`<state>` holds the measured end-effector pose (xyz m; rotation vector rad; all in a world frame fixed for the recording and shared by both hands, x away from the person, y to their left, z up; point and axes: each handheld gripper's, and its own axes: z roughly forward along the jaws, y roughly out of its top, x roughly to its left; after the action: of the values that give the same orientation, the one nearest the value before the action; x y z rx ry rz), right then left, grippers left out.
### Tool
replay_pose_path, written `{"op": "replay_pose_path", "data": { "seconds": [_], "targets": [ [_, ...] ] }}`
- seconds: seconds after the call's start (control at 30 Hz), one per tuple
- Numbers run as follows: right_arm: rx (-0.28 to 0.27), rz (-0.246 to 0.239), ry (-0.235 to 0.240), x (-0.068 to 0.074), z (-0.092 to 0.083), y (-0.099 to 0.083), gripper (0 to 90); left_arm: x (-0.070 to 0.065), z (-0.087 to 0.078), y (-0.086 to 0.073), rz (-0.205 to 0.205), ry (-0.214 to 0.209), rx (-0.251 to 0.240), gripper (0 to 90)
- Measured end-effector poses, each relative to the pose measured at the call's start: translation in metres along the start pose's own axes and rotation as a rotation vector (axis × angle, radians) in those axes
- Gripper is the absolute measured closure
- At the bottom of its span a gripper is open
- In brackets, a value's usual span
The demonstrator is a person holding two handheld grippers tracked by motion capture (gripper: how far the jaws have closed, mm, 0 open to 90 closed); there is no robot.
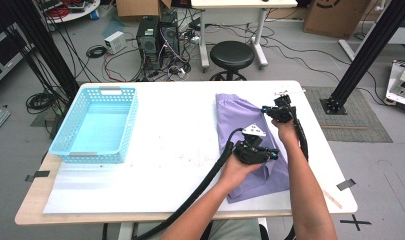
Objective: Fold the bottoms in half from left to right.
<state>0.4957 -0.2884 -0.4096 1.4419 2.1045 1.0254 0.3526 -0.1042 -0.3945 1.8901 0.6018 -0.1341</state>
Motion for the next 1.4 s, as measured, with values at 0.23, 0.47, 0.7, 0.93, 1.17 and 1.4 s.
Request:
{"op": "replay_pose_path", "data": {
  "seconds": [0.23,0.47,0.7,0.93,1.17,1.4],
  "targets": [
    [0.018,0.023,-0.005,-0.005,0.005,-0.012,90.0,0.006,-0.007,-0.009,0.021,0.047,-0.001,76.7],
    [-0.008,0.049,0.003,-0.011,-0.002,-0.017,81.3,0.031,-0.058,-0.031,0.05,0.17,-0.091,57.4],
    [-0.072,0.065,0.032,-0.011,-0.021,-0.029,74.5,0.065,-0.124,-0.062,0.029,0.36,-0.221,41.2],
    [-0.092,-0.044,0.03,0.005,-0.055,-0.051,70.4,0.087,-0.169,-0.083,0.046,0.425,-0.282,34.5],
    [-0.096,-0.123,0.015,0.013,-0.086,-0.084,70.5,0.098,-0.191,-0.099,0.123,0.484,-0.297,34.2],
    [-0.109,-0.152,0.045,0.024,-0.116,-0.118,71.4,0.104,-0.204,-0.11,0.094,0.486,-0.295,31.2]
  ]
}}
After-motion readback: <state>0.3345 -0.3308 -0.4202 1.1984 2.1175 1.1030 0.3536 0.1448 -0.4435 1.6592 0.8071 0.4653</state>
